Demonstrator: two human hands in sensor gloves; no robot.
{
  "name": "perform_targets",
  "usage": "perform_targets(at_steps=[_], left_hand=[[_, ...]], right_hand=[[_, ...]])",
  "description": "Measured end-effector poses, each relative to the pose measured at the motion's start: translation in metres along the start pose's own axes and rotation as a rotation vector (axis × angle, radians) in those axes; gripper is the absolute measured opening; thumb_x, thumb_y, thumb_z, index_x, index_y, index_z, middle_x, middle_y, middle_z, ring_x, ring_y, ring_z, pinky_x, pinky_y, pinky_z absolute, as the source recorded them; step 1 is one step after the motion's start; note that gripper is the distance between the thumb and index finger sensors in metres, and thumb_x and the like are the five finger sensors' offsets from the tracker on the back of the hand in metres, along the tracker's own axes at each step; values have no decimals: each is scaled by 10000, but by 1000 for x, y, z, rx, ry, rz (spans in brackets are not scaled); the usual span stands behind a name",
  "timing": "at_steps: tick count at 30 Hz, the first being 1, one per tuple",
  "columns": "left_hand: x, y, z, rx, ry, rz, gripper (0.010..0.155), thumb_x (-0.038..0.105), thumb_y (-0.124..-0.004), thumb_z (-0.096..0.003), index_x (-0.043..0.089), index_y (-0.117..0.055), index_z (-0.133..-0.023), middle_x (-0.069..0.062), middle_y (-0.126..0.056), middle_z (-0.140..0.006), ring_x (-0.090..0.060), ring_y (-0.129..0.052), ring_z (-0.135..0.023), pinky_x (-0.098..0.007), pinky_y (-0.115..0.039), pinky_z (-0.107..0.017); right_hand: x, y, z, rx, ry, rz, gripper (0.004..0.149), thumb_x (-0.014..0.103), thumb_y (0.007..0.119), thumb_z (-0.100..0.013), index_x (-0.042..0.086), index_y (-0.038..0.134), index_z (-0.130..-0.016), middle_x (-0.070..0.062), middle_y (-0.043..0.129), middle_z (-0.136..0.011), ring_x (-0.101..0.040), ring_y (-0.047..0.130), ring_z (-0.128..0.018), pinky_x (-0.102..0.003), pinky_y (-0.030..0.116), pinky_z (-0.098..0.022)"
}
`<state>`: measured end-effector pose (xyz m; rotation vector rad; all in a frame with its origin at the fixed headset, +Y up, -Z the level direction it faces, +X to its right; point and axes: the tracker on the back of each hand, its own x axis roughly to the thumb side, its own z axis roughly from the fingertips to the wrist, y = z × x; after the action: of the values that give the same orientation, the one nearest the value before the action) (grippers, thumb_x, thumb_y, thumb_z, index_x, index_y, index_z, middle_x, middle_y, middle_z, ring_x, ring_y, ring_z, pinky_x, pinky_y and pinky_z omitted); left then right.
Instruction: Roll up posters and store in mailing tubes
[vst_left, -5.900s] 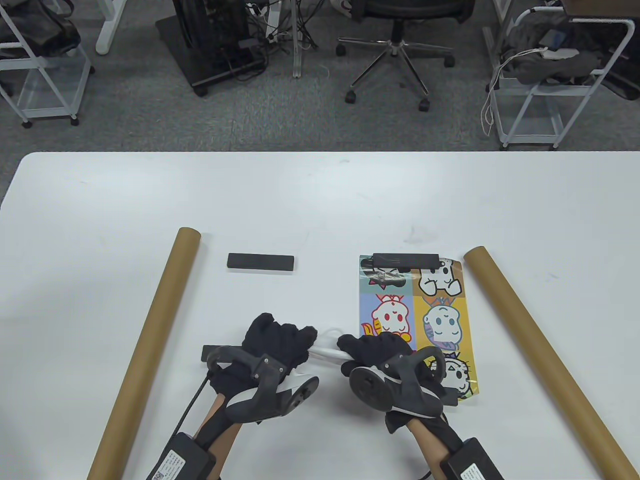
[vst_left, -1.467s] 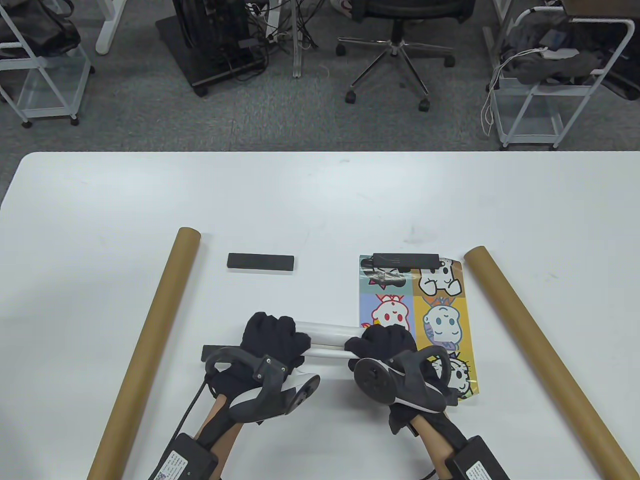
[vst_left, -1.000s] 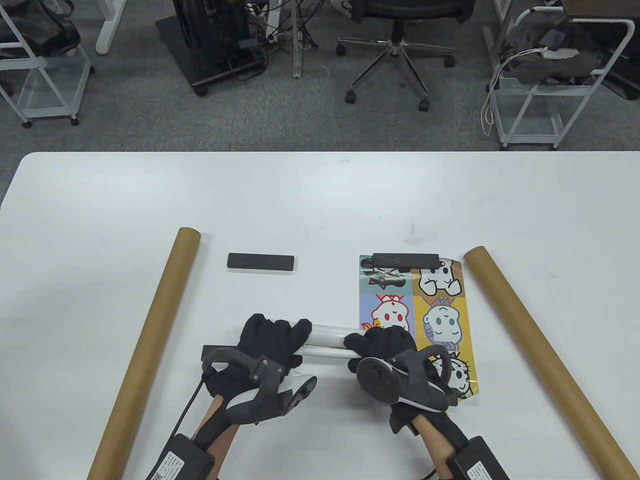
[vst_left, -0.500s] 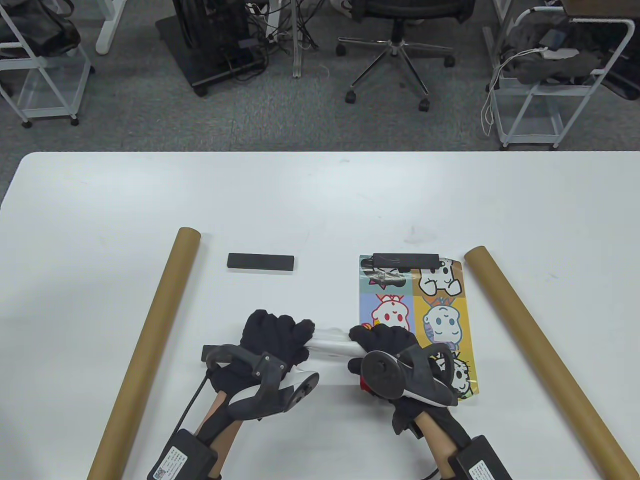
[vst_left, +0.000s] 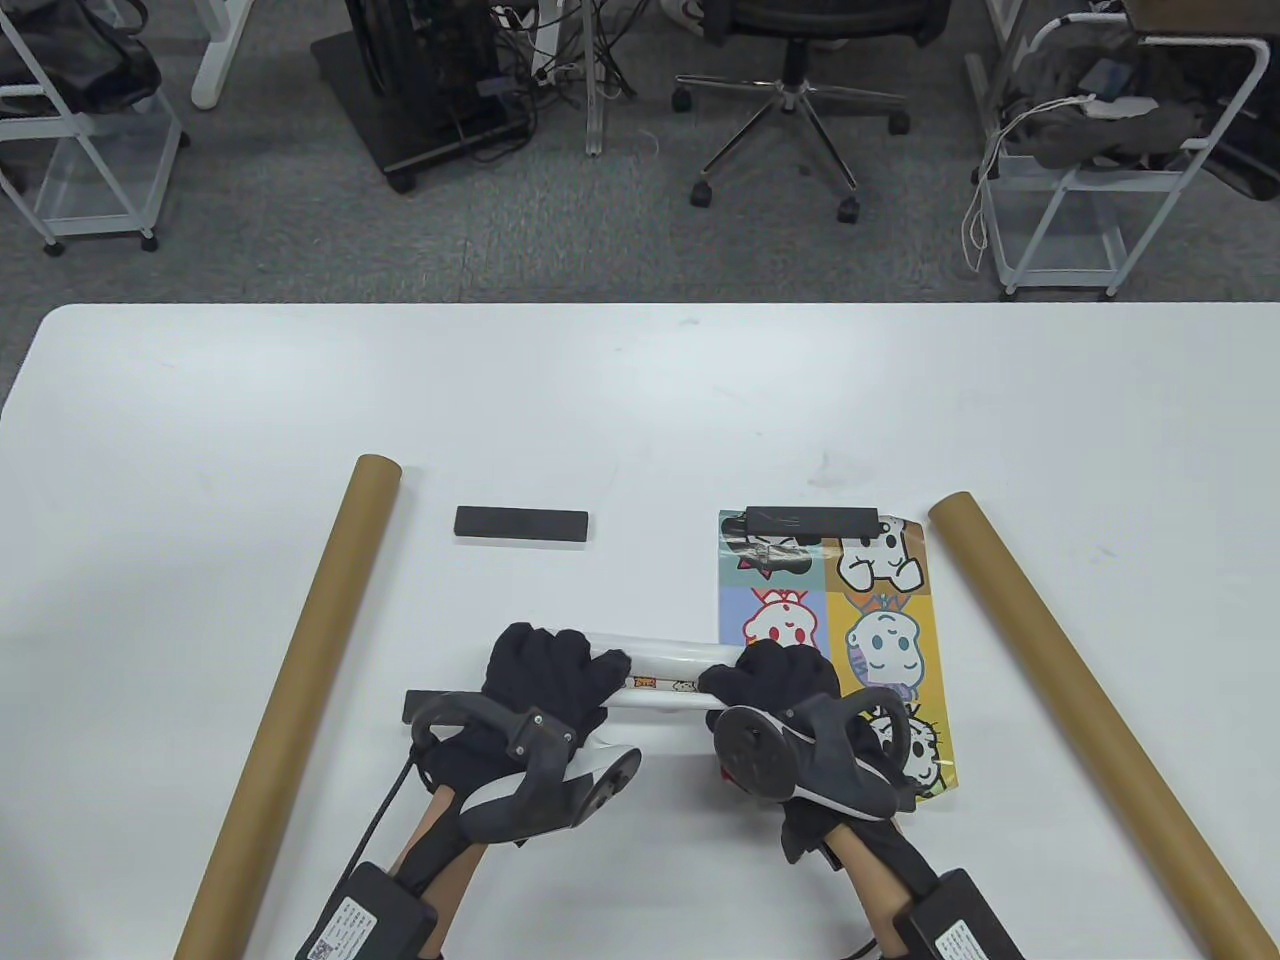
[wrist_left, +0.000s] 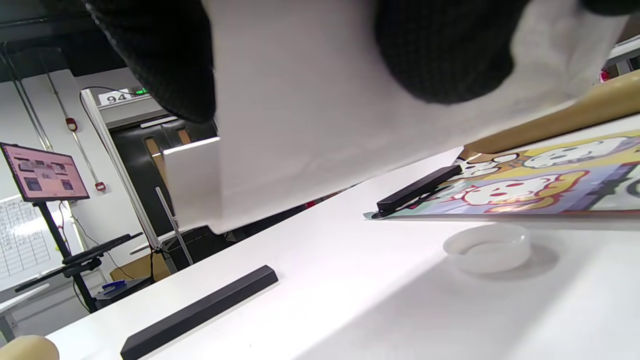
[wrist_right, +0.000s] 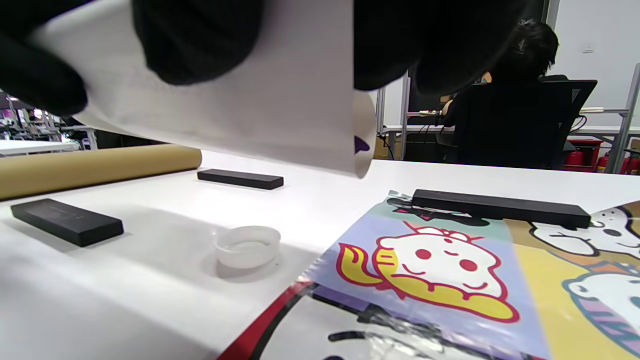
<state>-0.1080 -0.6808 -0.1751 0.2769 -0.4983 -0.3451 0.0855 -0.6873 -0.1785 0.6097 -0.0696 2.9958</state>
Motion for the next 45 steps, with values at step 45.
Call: perform_targets(at_steps=[45], left_hand=[[-10,-3,0,-11,40,26,594,483,-730,-417,379,-689,-1001,140,-887,-855,-113,-983,-748,-457,-780,-755]], right_hand=[[0,3,0,-21,-24,-23,556,347,724,-469,163,665,-990,-53,848,-796,-294,916,-637,-615,711,-656]])
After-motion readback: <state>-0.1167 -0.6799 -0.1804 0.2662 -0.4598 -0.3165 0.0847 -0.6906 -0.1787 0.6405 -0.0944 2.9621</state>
